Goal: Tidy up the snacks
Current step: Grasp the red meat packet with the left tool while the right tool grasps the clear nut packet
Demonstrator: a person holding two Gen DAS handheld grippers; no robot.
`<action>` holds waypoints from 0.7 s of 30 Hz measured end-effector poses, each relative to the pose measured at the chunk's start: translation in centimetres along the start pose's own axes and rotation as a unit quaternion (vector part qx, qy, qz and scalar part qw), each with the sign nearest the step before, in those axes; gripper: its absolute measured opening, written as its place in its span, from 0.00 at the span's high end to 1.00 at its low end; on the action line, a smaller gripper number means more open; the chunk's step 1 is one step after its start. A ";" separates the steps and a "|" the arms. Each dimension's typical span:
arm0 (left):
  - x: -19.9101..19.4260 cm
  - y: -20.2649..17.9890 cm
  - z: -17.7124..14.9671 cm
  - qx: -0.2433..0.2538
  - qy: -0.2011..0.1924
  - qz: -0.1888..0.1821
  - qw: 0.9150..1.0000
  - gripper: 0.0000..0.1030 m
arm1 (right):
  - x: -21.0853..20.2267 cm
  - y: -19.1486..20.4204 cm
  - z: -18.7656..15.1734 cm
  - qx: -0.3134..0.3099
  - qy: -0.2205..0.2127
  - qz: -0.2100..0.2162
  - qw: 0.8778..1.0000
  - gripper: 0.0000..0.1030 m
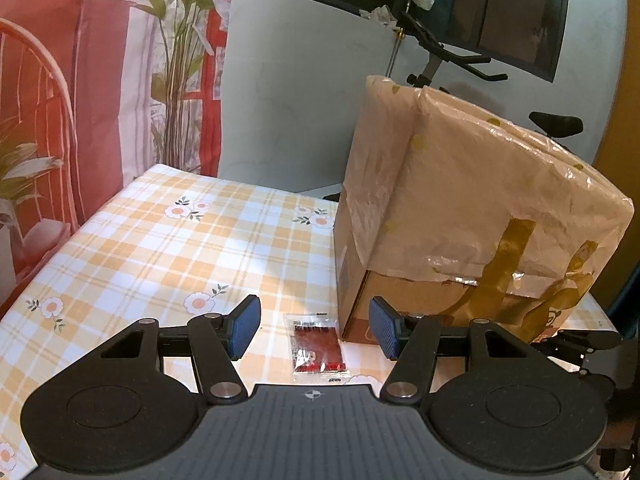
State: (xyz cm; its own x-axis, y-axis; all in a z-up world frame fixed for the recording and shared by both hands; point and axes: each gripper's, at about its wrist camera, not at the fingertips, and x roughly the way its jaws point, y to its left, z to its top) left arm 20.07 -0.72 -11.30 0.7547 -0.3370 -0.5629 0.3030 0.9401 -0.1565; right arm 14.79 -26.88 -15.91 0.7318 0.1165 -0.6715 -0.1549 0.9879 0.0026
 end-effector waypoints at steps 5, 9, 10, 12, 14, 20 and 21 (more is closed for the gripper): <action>0.8 0.2 -0.5 -0.001 0.017 0.008 1.000 0.40 | 0.7 -0.2 -0.4 0.008 -0.003 0.004 1.000 0.66; 1.7 0.0 -1.2 -0.001 0.034 0.009 0.999 0.40 | 0.4 -0.1 -0.9 0.017 -0.013 0.007 1.000 0.80; 1.9 0.0 -1.4 0.001 0.038 0.010 0.999 0.40 | 0.4 -0.1 -1.0 0.019 -0.016 0.006 1.000 0.81; 2.5 -0.2 -1.8 0.006 0.048 0.011 0.999 0.40 | 0.1 -0.1 -1.4 0.029 -0.024 0.008 0.999 0.81; 3.2 -0.4 -2.2 0.011 0.060 0.007 0.998 0.40 | -0.4 0.0 -1.8 0.026 -0.032 0.008 0.999 0.81; 5.6 -1.9 -3.0 0.050 0.075 0.008 0.996 0.40 | -0.8 0.5 -2.1 0.015 -0.051 0.001 0.999 0.81; 6.0 -2.1 -3.1 0.055 0.075 0.011 0.996 0.40 | -0.7 0.5 -2.1 0.017 -0.051 0.000 0.999 0.81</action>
State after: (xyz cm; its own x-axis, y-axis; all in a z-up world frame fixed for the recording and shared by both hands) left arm 22.18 -4.60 -16.88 0.6696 -0.2966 -0.6809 0.3545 0.9333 -0.0579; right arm 12.84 -26.72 -16.96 0.7956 0.1245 -0.5929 -0.1329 0.9907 0.0297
